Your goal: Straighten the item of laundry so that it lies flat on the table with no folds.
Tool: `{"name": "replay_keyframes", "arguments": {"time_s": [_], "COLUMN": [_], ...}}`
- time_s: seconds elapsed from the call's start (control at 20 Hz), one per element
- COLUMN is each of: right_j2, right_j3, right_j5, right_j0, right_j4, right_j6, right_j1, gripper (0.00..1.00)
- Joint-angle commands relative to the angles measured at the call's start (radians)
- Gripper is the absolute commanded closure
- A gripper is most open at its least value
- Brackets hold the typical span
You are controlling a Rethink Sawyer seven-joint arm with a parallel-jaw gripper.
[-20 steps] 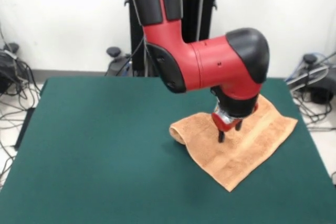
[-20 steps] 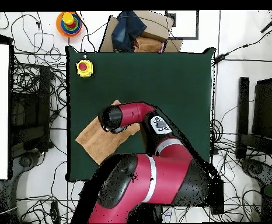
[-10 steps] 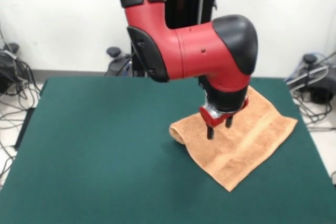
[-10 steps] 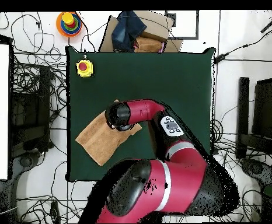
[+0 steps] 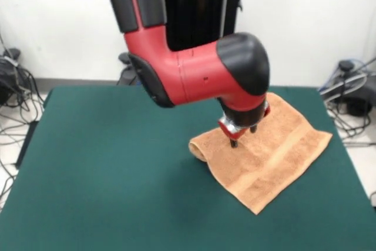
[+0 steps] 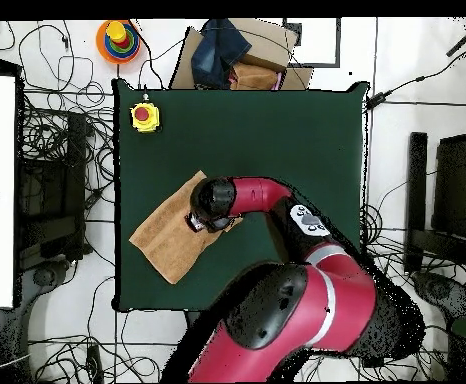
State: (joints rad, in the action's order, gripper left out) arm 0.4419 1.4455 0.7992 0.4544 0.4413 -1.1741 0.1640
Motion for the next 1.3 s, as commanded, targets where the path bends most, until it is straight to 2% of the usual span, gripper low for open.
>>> {"name": "replay_keyframes", "arguments": {"time_s": [0.05, 0.2, 0.35, 0.45, 0.65, 0.95, 1.3], "right_j2": [0.119, 0.080, 0.119, 0.120, 0.086, 0.098, 0.105], "right_j3": [-0.070, -0.077, -0.045, -0.039, -0.032, 0.094, 0.091], "right_j5": [0.097, -0.052, 0.025, 0.022, -0.068, 0.088, 0.178], "right_j0": [0.030, 0.002, 0.045, 0.052, 0.035, 0.042, 0.046], "right_j4": [0.011, 0.090, 0.021, 0.022, 0.093, 0.039, 0.021], "right_j6": [0.257, 0.186, 0.225, 0.231, 0.182, 0.162, 0.198], "right_j1": [-0.152, -0.114, -0.141, -0.129, -0.049, 0.165, 0.219], "gripper": [0.00, 0.00, 0.00, 0.00, 0.00, 0.00, 0.00]}}
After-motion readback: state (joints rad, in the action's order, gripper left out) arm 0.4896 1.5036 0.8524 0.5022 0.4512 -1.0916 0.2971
